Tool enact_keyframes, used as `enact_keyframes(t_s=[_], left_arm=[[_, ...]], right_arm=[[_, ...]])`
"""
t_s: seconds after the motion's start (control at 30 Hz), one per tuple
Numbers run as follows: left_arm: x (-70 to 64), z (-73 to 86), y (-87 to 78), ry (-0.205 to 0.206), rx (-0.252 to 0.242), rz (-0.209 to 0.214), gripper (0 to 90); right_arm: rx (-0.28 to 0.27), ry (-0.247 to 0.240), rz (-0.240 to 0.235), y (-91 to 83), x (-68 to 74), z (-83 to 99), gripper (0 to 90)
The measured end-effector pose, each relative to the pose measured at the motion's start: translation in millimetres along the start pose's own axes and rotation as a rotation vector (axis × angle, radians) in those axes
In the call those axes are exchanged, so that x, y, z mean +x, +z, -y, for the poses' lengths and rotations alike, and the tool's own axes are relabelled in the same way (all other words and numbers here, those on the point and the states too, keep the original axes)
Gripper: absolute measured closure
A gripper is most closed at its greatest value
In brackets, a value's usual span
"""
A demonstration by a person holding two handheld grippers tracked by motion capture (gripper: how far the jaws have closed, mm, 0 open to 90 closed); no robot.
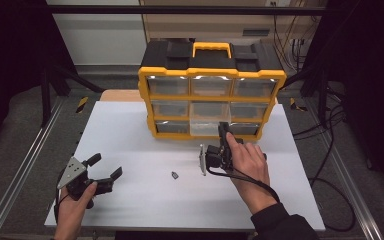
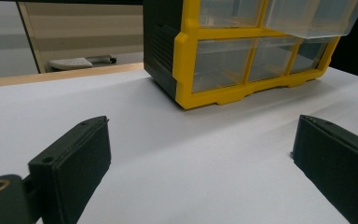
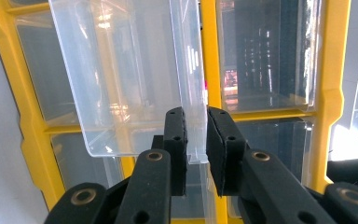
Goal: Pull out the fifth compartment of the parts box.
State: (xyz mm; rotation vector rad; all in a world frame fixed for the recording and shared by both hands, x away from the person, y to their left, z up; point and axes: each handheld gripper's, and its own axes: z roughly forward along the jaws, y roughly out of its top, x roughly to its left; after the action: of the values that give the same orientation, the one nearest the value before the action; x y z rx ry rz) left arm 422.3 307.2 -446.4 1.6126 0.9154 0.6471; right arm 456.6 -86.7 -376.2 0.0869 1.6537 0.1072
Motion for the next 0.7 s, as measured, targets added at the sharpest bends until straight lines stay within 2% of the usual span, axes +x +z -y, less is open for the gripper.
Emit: enact_keyframes(t_s=[0.7], left_arm=[[-0.6, 0.1, 0.4, 0.002, 0.002, 0.003, 4.2]], right_arm=[[-0.005, 0.006, -0.004, -7.6, -0.5, 0.3, 78.1]])
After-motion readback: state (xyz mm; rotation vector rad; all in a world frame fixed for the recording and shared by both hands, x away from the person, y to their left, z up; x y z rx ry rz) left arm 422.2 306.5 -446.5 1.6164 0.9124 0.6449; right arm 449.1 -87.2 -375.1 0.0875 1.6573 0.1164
